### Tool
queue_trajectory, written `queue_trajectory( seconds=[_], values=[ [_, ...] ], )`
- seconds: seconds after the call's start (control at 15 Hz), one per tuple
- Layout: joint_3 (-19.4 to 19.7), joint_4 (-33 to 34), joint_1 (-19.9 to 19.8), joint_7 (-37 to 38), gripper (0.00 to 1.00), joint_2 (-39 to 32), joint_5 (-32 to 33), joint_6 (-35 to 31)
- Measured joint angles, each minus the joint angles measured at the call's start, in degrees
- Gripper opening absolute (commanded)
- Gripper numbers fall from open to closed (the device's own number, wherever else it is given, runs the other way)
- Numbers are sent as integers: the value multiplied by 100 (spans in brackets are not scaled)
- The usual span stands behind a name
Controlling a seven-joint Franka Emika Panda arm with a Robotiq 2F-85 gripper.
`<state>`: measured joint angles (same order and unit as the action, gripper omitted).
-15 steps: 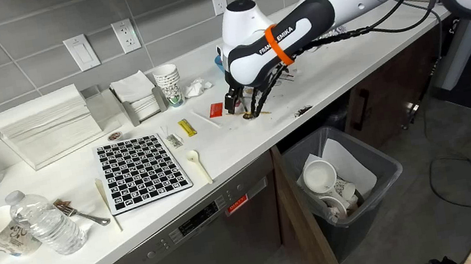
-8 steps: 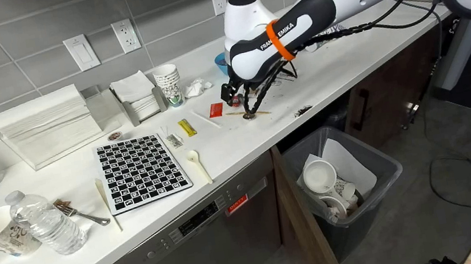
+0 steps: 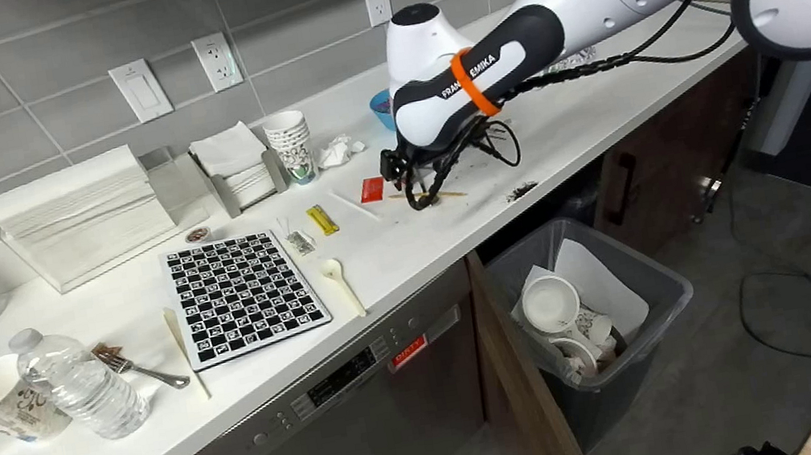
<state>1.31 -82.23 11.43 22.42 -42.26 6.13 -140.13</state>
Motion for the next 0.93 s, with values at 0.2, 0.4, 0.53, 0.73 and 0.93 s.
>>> queue_trajectory(
  seconds=[0.2,0.4,0.53,0.73,0.93],
  values=[
    [5,134,0,256,100,-114,-210,2],
    [21,241,0,444,92,-184,-334,2],
    [41,299,1,552,78,-231,-372,2],
    [78,371,2,668,56,-295,-396,2],
    [116,435,7,762,27,-347,-399,2]
  ],
)
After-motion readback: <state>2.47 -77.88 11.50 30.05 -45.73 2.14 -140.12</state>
